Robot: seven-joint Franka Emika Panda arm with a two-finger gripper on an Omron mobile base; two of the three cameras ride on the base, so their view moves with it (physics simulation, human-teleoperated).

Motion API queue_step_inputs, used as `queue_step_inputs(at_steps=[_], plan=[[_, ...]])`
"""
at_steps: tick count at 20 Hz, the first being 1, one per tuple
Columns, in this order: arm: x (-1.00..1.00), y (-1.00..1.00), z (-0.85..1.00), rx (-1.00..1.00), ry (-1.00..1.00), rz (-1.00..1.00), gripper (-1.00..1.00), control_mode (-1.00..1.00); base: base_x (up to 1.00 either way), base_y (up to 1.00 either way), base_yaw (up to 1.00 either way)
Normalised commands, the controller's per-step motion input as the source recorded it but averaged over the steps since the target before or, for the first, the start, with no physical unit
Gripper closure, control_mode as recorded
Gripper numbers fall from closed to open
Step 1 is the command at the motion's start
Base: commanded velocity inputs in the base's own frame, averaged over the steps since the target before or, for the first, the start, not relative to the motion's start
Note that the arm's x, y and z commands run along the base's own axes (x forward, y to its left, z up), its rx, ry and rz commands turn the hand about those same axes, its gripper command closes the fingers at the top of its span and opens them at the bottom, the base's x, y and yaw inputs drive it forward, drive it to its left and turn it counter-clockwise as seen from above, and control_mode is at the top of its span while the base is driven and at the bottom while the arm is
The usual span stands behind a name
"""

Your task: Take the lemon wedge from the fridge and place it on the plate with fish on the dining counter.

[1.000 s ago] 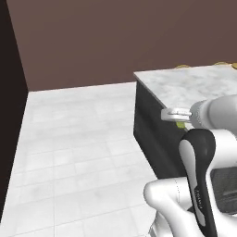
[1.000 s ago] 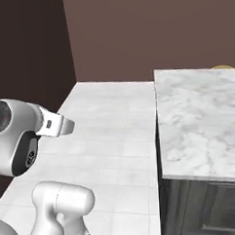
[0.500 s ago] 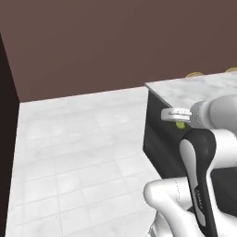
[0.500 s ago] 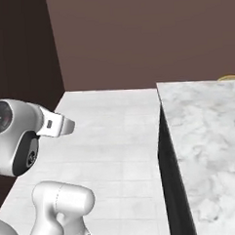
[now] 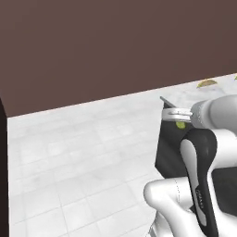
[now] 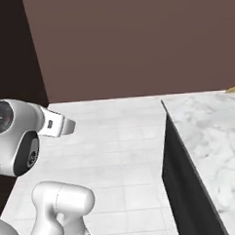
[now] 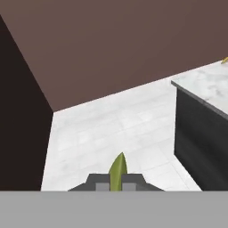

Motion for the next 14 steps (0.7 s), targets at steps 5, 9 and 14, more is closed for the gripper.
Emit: queue_step_inputs(at_steps=[5,9,14], plan=[[0.0,0.0,0.0,0.0,0.0,0.0,1.0,1.0,1.0,0.84,-0.25],[0.0,0.0,0.0,0.0,0.0,0.0,1.0,1.0,1.0,0.86,-0.26],[0.0,0.0,0.0,0.0,0.0,0.0,1.0,1.0,1.0,0.77,-0.32]])
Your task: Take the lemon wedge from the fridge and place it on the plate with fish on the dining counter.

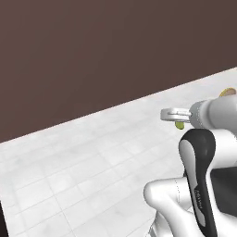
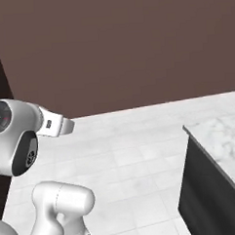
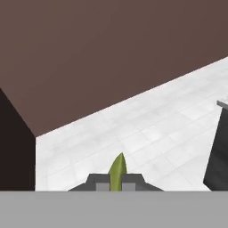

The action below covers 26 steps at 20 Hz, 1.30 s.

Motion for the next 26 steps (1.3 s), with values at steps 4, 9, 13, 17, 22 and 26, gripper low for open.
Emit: queue_step_inputs(at_steps=[4,9,13,17,22,26], plan=[[0.0,0.0,0.0,0.0,0.0,0.0,1.0,1.0,1.0,0.65,-0.35],[0.0,0.0,0.0,0.0,0.0,0.0,1.0,1.0,1.0,0.26,-0.38],[0.0,0.0,0.0,0.0,0.0,0.0,1.0,1.0,1.0,0.24,-0.42],[0.0,0.0,0.0,0.0,0.0,0.0,1.0,1.0,1.0,0.14,-0.45],[0.0,0.0,0.0,0.0,0.0,0.0,1.0,1.0,1.0,0.0,-0.48],[0.0,0.0,0.0,0.0,0.0,0.0,1.0,1.0,1.0,0.0,-0.48]])
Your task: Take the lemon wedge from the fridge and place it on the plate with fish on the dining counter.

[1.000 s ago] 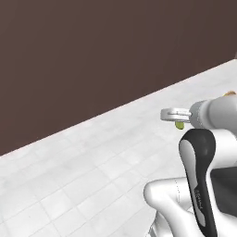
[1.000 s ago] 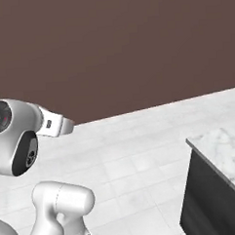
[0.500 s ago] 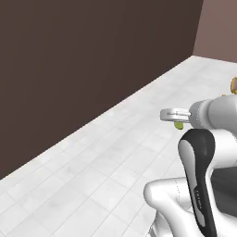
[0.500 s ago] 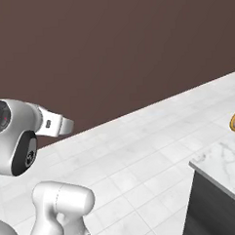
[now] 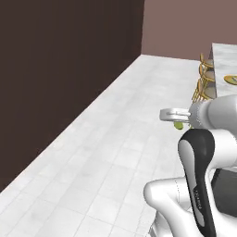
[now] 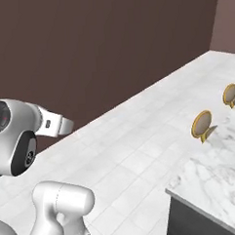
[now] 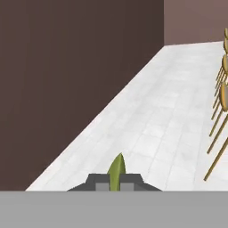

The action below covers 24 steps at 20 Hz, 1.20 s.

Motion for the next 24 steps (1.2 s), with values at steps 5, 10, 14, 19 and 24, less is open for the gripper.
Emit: queue_step_inputs(at_steps=[5,10,14,19,24], plan=[[0.0,0.0,0.0,0.0,0.0,0.0,1.0,1.0,1.0,0.35,-0.48],[0.0,0.0,0.0,0.0,0.0,0.0,1.0,1.0,1.0,0.67,-0.52],[0.0,0.0,0.0,0.0,0.0,0.0,1.0,1.0,1.0,0.97,-0.48],[0.0,0.0,0.0,0.0,0.0,0.0,1.0,1.0,1.0,0.93,-0.52],[0.0,0.0,0.0,0.0,0.0,0.0,1.0,1.0,1.0,0.91,-0.52]])
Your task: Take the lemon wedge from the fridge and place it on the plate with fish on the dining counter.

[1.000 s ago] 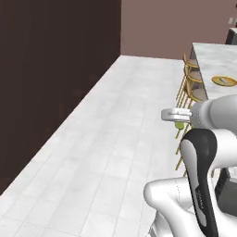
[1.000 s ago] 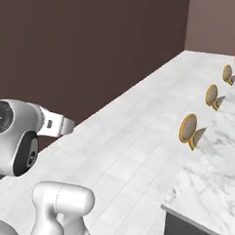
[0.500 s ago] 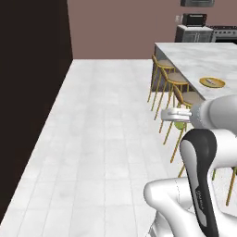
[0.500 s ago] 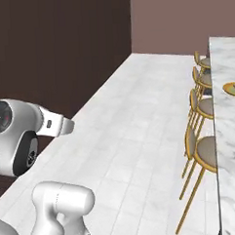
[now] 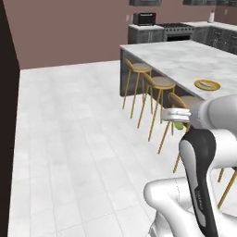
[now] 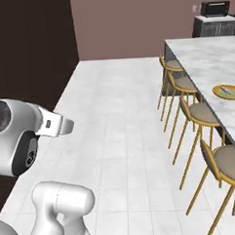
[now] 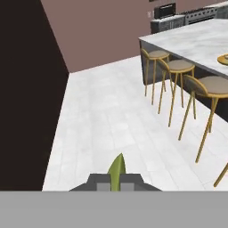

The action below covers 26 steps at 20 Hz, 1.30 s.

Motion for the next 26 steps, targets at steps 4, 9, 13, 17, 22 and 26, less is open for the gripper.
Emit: queue_step_inputs(at_steps=[4,9,13,17,22,26], plan=[[0.0,0.0,0.0,0.0,0.0,0.0,1.0,1.0,1.0,0.7,-0.54],[0.0,0.0,0.0,0.0,0.0,0.0,1.0,1.0,1.0,0.53,-0.59],[0.0,0.0,0.0,0.0,0.0,0.0,1.0,1.0,1.0,0.34,-0.64],[0.0,0.0,0.0,0.0,0.0,0.0,1.0,1.0,1.0,0.45,-0.66],[0.0,0.0,0.0,0.0,0.0,0.0,1.0,1.0,0.91,0.69,-0.67],[0.0,0.0,0.0,0.0,0.0,0.0,1.0,1.0,0.16,0.24,-0.66]])
